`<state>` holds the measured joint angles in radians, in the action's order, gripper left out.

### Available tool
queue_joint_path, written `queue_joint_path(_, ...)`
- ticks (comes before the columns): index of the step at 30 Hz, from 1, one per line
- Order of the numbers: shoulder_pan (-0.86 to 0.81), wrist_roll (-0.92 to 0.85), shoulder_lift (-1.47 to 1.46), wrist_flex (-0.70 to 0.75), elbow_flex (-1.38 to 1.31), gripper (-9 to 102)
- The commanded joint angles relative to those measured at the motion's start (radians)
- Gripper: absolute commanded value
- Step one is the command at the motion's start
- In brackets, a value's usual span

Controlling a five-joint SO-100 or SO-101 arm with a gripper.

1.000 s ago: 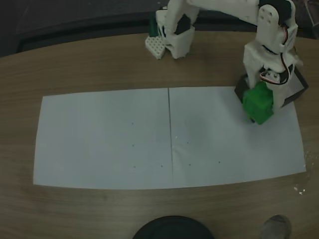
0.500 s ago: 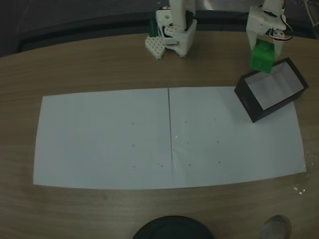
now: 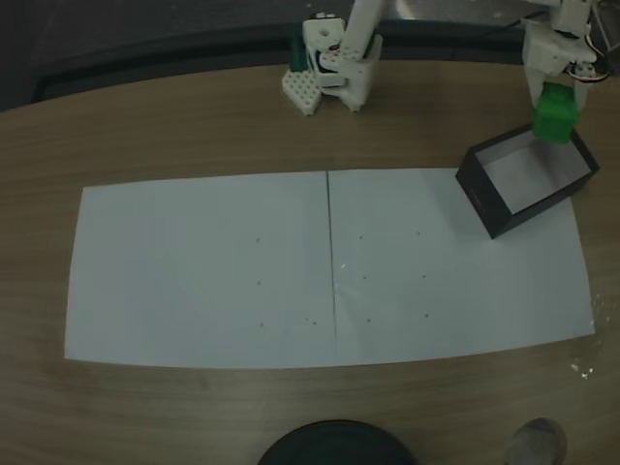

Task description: Grab a green square and put it in the box.

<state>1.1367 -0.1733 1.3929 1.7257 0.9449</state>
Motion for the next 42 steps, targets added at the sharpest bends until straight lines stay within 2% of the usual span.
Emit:
queue_joint_path(1, -0.005, -0.005, -0.029, -0.003, -0.115, 12)
queue_joint_path(11, -0.012, -0.003, -0.104, -0.003, -0.127, 14)
queue_joint_path(16, -0.049, 0.006, -0.092, -0.002, -0.123, 32)
queue_joint_path(18, -0.058, 0.005, -0.091, 0.0, -0.126, 35)
queue_joint_path(22, -0.064, 0.006, -0.081, 0.003, -0.129, 28)
queue_joint_path(25, -0.114, 0.041, 0.002, 0.006, -0.121, 16)
queue_joint_path(29, -0.293, 0.114, 0.216, 0.005, -0.066, 3)
queue_joint_path(36, -0.767, 0.198, 0.761, -0.018, 0.305, 2)
queue_joint_path(42, -1.17, 0.164, 1.296, -0.255, 0.664, 2)
